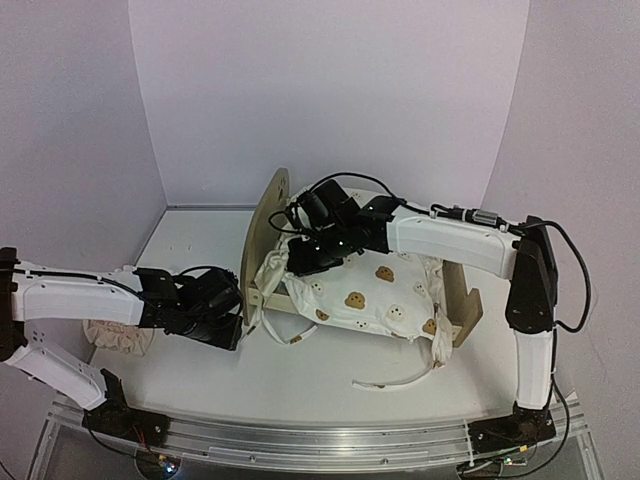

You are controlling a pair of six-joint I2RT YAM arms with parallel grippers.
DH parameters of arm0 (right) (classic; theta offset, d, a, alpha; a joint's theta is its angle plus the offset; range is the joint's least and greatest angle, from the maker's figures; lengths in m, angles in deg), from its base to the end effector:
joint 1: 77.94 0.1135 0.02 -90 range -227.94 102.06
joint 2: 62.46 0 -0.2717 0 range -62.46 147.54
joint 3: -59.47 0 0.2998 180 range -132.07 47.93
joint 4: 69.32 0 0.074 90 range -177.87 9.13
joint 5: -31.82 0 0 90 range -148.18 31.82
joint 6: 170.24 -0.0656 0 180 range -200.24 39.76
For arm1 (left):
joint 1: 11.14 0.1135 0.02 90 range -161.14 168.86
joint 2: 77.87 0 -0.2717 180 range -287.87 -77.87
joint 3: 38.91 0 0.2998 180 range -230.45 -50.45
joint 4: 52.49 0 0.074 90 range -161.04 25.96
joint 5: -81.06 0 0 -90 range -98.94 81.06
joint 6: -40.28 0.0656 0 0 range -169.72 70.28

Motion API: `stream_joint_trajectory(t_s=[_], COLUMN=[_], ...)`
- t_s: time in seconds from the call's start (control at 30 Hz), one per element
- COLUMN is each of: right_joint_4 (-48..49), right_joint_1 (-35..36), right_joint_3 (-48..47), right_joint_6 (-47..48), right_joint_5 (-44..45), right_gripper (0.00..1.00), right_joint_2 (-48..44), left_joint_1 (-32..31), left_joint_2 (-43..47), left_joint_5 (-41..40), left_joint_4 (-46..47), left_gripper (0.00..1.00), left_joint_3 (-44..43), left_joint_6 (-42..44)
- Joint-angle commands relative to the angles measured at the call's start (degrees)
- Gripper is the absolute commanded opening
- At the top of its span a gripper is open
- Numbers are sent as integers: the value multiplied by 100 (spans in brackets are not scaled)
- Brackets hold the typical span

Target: Set up the pet bed

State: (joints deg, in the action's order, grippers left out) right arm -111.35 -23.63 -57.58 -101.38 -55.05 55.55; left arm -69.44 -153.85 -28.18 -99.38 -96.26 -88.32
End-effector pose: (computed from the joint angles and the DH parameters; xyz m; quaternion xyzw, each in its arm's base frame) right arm 0.3234 0.4441 0.2532 -0.2512 0.8817 0.2241 0.3307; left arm 0.1732 -0.2393 0.1576 0.1299 0.9554 -0.0481 0.2609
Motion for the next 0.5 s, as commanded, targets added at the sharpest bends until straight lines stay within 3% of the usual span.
stream_joint_trajectory(t_s=[0.0,0.23,0.47], right_joint_4=[139,139,134], right_joint_1=[-8,-8,-8], right_joint_3=[-131,55,145], right_joint_6=[-97,-75,-96], right_joint_5=[-94,-77,-111], right_gripper=[15,17,18], right_joint_2=[16,-143,-157], left_joint_1=[20,18,20], left_joint_2=[-400,-1262,-1701], left_joint_5=[262,-47,-241], left_joint_4=[822,1500,2059], left_gripper=[55,46,44], left_joint_3=[144,193,284], left_joint_6=[-43,108,285])
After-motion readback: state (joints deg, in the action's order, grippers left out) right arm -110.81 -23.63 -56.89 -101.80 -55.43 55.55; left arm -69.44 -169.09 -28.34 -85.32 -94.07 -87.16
